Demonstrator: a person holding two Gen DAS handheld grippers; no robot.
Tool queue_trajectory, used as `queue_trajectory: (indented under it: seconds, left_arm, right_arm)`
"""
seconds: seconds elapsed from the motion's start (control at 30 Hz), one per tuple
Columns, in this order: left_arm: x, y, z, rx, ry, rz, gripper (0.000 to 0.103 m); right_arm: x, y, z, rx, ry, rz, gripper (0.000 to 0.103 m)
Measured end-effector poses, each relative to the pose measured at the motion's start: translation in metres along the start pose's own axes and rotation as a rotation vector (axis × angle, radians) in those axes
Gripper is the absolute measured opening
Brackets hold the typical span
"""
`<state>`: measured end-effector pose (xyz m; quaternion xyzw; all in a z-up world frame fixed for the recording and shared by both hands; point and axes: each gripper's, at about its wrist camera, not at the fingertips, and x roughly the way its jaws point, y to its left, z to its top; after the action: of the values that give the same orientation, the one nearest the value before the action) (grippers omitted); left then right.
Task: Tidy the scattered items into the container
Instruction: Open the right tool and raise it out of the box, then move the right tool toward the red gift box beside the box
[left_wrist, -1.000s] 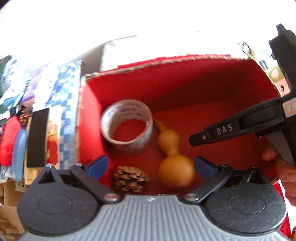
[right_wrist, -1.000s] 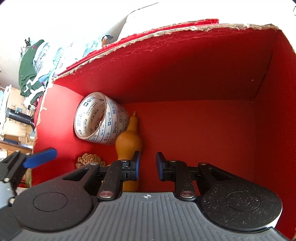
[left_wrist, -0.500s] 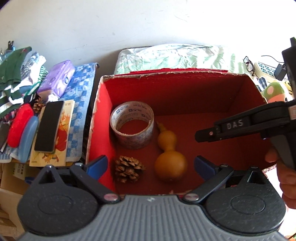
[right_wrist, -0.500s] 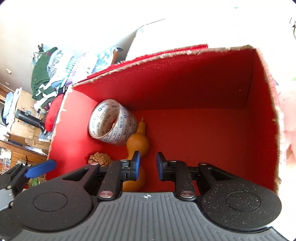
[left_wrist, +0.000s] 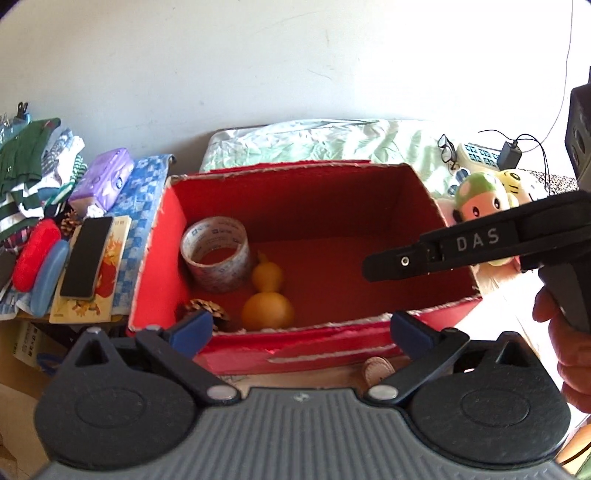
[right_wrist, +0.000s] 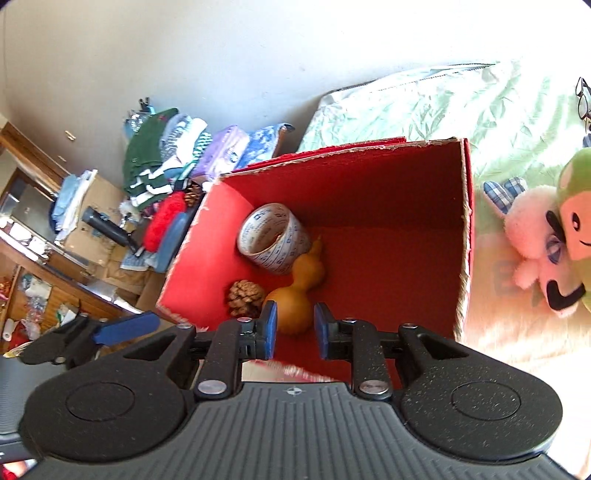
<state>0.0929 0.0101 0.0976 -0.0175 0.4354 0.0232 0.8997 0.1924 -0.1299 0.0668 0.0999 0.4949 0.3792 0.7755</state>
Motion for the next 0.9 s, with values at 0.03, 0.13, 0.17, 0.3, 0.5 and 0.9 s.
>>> queue_trajectory:
  seconds: [0.03, 0.13, 0.17, 0.3, 0.5, 0.9]
  left_arm:
    - [0.000, -0.004, -0.002, -0.009, 0.007, 0.000, 0.103]
    - [0.002, -0.012, -0.008, -0.023, 0.017, -0.012, 0.103]
    - [0.003, -0.014, -0.011, -0.022, 0.021, -0.018, 0.103]
    - [0.001, -0.025, -0.022, -0.003, 0.029, -0.048, 0.103]
    - [0.008, -0.048, -0.038, 0.016, 0.085, -0.064, 0.103]
    - [0.037, -0.090, -0.058, 0.081, 0.209, -0.097, 0.103]
  right_arm:
    - [-0.008, -0.002, -0.002, -0.004, -0.004, 0.003, 0.025]
    - [-0.018, -0.004, -0.010, -0.014, -0.014, 0.001, 0.025]
    - [-0.023, -0.005, -0.013, -0.015, -0.014, 0.004, 0.025]
    - [-0.040, -0.010, -0.027, -0.012, -0.014, 0.019, 0.026]
    - [-0.058, -0.024, -0.049, 0.012, -0.024, -0.001, 0.027]
    - [-0.066, -0.076, -0.111, 0.131, 0.001, -0.134, 0.033]
